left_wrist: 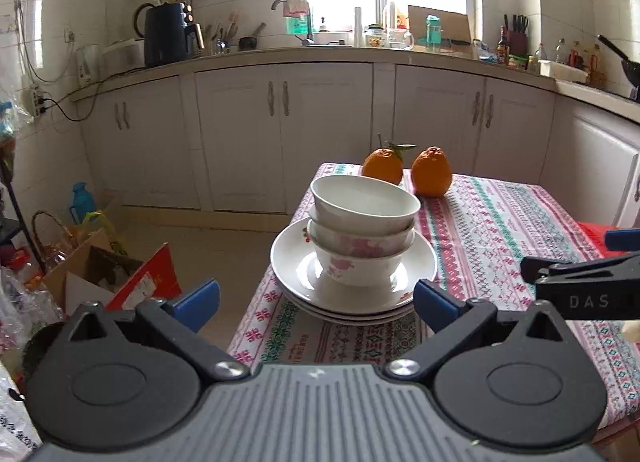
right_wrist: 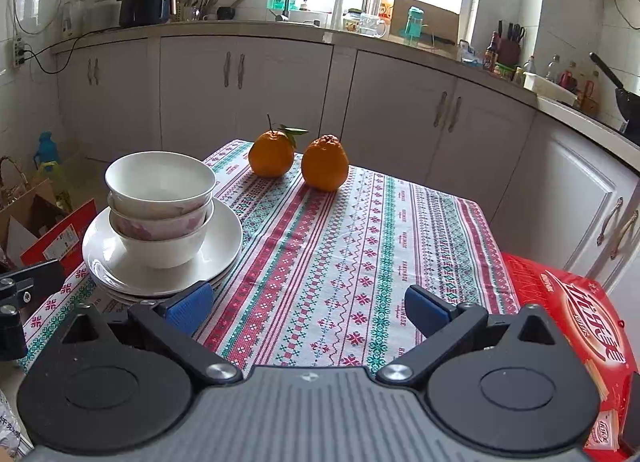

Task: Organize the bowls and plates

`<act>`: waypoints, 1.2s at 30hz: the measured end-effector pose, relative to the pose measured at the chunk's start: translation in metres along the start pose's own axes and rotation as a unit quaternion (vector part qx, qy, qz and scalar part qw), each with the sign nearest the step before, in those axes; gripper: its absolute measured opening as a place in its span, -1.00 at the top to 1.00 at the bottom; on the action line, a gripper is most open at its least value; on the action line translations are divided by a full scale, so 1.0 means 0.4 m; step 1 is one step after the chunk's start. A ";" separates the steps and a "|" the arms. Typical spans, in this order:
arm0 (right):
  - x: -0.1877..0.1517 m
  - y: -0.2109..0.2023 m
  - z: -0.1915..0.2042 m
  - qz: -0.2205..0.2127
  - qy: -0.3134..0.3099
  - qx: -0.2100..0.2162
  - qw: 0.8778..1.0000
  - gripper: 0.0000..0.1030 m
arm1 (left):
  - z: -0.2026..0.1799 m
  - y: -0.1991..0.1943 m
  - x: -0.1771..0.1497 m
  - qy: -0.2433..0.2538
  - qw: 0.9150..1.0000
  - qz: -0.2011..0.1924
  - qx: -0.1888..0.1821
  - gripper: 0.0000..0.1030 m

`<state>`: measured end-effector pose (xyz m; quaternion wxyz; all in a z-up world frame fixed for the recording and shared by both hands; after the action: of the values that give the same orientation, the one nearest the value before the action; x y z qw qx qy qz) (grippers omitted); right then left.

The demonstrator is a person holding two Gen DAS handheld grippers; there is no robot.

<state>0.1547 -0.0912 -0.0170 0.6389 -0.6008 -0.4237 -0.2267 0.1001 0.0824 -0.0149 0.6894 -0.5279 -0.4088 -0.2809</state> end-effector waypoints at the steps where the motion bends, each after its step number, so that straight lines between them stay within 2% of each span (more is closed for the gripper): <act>1: -0.001 -0.012 0.003 -0.004 0.000 0.002 1.000 -1.00 | -0.001 -0.008 -0.001 0.005 1.000 -0.003 0.011 -0.99; 10: -0.001 -0.059 0.017 -0.020 0.003 0.014 1.000 -1.00 | -0.013 -0.051 0.010 0.011 1.000 -0.019 0.022 -0.99; 36: 0.001 -0.066 0.034 -0.022 -0.006 0.008 1.000 -1.00 | -0.002 -0.055 0.008 -0.007 0.999 -0.013 0.033 -0.99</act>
<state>0.1303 -0.0826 -0.0027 0.6360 -0.5873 -0.4429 -0.2333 0.0837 0.0755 -0.0013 0.6998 -0.5018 -0.4292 -0.2725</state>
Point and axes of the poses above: each gripper's, at about its wrist camera, not at the fingertips, and y roughly the way its jaws point, z to its left, x to its top, the point moved 9 cm from there along y, roughly the way its jaws point, and after that the axes turned 5 degrees about x, right-handed, at the moved point
